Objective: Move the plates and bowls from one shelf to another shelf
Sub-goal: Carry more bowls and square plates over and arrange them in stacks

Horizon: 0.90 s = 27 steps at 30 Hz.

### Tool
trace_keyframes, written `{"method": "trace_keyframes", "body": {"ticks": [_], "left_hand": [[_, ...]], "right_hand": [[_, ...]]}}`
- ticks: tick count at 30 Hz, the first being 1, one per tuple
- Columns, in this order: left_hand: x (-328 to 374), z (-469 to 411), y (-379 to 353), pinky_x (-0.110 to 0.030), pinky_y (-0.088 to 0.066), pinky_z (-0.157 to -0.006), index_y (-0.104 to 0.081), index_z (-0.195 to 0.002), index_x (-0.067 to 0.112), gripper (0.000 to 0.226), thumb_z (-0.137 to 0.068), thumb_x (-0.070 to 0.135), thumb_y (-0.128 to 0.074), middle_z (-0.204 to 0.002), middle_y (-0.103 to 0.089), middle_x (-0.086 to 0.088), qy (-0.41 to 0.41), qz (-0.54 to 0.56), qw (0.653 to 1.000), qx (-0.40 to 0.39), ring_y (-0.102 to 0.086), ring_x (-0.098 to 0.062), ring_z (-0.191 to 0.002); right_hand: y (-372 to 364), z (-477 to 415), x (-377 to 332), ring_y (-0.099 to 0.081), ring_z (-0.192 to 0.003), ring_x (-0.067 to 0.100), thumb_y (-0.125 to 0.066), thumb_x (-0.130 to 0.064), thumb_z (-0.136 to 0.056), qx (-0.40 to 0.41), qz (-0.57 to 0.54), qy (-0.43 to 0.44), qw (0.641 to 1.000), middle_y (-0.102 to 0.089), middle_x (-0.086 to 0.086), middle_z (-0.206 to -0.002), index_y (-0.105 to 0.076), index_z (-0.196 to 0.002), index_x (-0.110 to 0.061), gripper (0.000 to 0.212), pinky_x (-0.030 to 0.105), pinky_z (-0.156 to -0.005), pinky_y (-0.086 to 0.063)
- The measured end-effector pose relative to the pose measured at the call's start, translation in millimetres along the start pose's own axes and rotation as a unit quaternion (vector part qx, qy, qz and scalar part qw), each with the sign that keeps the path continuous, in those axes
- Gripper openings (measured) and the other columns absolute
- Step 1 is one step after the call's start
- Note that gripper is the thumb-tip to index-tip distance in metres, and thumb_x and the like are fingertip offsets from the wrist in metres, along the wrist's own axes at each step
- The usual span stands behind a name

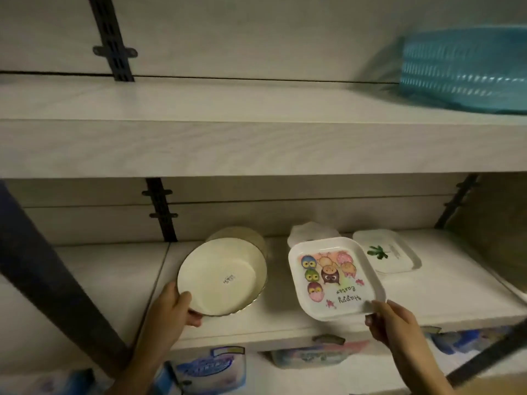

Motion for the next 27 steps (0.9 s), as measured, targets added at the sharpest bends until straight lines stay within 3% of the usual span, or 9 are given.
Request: {"method": "trace_keyframes", "body": {"ticks": [2,3,5,8,14,17,20,23,27], "left_hand": [[3,-5,-7,-0.019,-0.052,-0.043,-0.047,-0.1,0.003,0.009,-0.093,0.007,-0.041,-0.078,-0.063,-0.013,0.008,0.014,0.999,0.047,-0.063,-0.018,-0.052],[5,-8,-11,-0.022,-0.052,-0.044,-0.047,-0.103,0.002,0.013,-0.094,0.008,-0.041,-0.078,-0.063,-0.017,0.01,0.02,0.997,0.069,-0.063,-0.021,-0.054],[9,-17,-17,-0.027,-0.051,-0.05,-0.048,-0.109,-0.003,0.02,-0.094,0.009,-0.039,-0.067,-0.062,-0.014,0.014,0.019,0.994,0.105,-0.061,-0.023,-0.052],[18,-30,-26,-0.01,-0.042,-0.035,-0.049,-0.108,-0.004,0.022,-0.094,0.008,-0.038,-0.053,-0.055,-0.007,0.006,-0.016,0.99,0.143,-0.055,-0.014,-0.04],[28,-57,-43,-0.032,-0.049,-0.054,-0.048,-0.093,-0.005,0.02,-0.094,0.013,-0.04,-0.054,-0.057,-0.012,0.006,-0.057,0.984,0.169,-0.054,-0.019,-0.041],[29,-66,-51,-0.03,-0.047,-0.056,-0.045,-0.088,0.0,0.016,-0.093,0.015,-0.042,-0.045,-0.054,-0.007,0.002,-0.074,0.985,0.159,-0.055,-0.018,-0.041],[23,-72,-58,-0.036,-0.053,-0.059,-0.046,-0.088,-0.002,0.025,-0.092,0.023,-0.049,-0.051,-0.059,-0.011,0.017,-0.075,0.986,0.148,-0.058,-0.024,-0.044],[19,-76,-57,-0.043,-0.058,-0.062,-0.048,-0.097,-0.006,0.043,-0.087,0.035,-0.057,-0.076,-0.066,-0.024,0.035,-0.09,0.983,0.158,-0.066,-0.037,-0.061],[24,-66,-55,-0.037,-0.045,-0.067,-0.05,-0.103,-0.006,0.047,-0.087,0.038,-0.055,-0.09,-0.063,-0.026,-0.017,-0.159,0.968,0.194,-0.062,-0.042,-0.084]], "right_hand": [[8,-19,-7,-0.035,-0.041,0.015,-0.044,-0.001,-0.09,-0.022,0.018,0.014,0.999,-0.047,0.004,-0.039,-0.05,-0.065,-0.001,0.026,0.022,-0.042,-0.029],[11,-26,-11,-0.034,-0.044,0.017,-0.044,-0.002,-0.09,-0.034,0.029,0.019,0.999,-0.048,0.005,-0.04,-0.051,-0.065,0.0,0.026,0.026,-0.046,-0.028],[14,-36,-18,-0.033,-0.044,0.018,-0.045,-0.002,-0.089,-0.051,0.045,0.029,0.997,-0.048,0.006,-0.043,-0.053,-0.066,0.002,0.025,0.029,-0.049,-0.025],[17,-44,-22,-0.034,-0.046,0.018,-0.043,-0.003,-0.091,-0.07,0.057,0.028,0.996,-0.048,0.011,-0.05,-0.055,-0.071,0.005,0.024,0.03,-0.05,-0.026],[22,-58,-23,-0.033,-0.045,0.016,-0.044,-0.003,-0.09,-0.088,0.06,0.034,0.994,-0.047,0.011,-0.05,-0.053,-0.067,0.002,0.026,0.03,-0.05,-0.025],[23,-60,-24,-0.033,-0.042,0.015,-0.045,-0.002,-0.09,-0.086,0.042,0.033,0.995,-0.049,0.008,-0.047,-0.052,-0.067,0.0,0.024,0.028,-0.05,-0.026],[25,-60,-25,-0.033,-0.039,0.012,-0.045,-0.002,-0.09,-0.084,0.034,0.037,0.995,-0.049,0.005,-0.044,-0.05,-0.064,-0.003,0.027,0.029,-0.05,-0.026],[29,-61,-23,-0.034,-0.04,0.013,-0.044,-0.003,-0.091,-0.079,0.033,0.033,0.996,-0.049,0.006,-0.046,-0.049,-0.064,-0.003,0.028,0.029,-0.05,-0.026],[35,-68,-15,-0.036,-0.049,0.017,-0.043,-0.007,-0.093,-0.067,0.039,0.01,0.997,-0.05,0.006,-0.047,-0.055,-0.071,0.001,0.026,0.029,-0.051,-0.031]]}}
Point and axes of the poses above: each hand's wrist, its own z-axis away from the middle knuckle, its own y-axis out of the back of the hand, x = y × z, the point moved 5 cm from there along -z, towards the middle knuckle
